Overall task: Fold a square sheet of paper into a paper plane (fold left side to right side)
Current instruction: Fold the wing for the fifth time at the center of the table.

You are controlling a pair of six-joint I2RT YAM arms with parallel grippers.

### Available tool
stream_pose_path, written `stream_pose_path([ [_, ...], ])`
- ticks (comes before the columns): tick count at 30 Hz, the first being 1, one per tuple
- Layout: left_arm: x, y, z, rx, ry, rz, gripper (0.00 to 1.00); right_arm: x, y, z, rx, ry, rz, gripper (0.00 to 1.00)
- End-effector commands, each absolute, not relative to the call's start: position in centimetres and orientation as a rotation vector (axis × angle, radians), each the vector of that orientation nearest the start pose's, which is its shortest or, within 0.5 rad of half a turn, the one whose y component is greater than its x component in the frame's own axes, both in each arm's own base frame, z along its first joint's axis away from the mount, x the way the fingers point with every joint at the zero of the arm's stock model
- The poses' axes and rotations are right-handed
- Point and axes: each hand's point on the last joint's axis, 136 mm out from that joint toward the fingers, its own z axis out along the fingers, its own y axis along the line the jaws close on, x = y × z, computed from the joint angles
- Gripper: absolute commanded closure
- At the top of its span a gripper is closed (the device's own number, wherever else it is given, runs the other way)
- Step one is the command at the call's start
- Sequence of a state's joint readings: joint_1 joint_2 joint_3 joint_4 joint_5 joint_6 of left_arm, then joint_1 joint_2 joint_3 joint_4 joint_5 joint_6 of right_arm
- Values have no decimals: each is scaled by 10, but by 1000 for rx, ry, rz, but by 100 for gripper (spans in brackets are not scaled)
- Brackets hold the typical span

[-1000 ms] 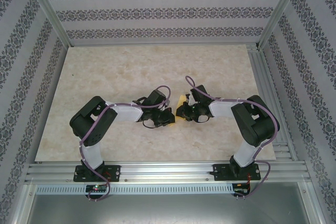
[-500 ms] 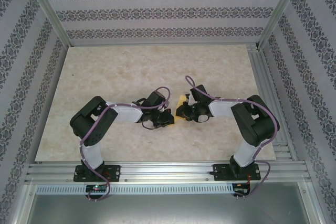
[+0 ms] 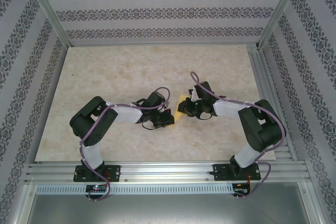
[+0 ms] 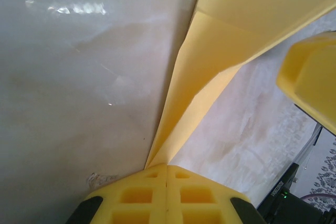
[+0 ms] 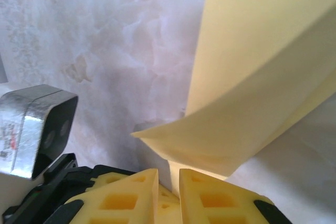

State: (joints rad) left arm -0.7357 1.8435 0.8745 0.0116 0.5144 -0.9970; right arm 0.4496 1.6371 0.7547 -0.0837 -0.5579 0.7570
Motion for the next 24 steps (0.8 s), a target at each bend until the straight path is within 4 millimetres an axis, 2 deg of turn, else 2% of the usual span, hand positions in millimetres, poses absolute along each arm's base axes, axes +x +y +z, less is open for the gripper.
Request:
stream_pose_path([
  [1,221,-307,-28,-237,3051,-952,100,284,243,44,148,2727,1146,82],
  [5,222,-307,-28,-233,3050,-950,100,280,251,35,154,2739,1171,82],
  [10,221,-307,-29,-233,3055,-944,100,290,254,32,140,2735,1150,82],
  [24,216,-302,-34,-246,3068,-932,100,296,237,6,50,2821,905,82],
])
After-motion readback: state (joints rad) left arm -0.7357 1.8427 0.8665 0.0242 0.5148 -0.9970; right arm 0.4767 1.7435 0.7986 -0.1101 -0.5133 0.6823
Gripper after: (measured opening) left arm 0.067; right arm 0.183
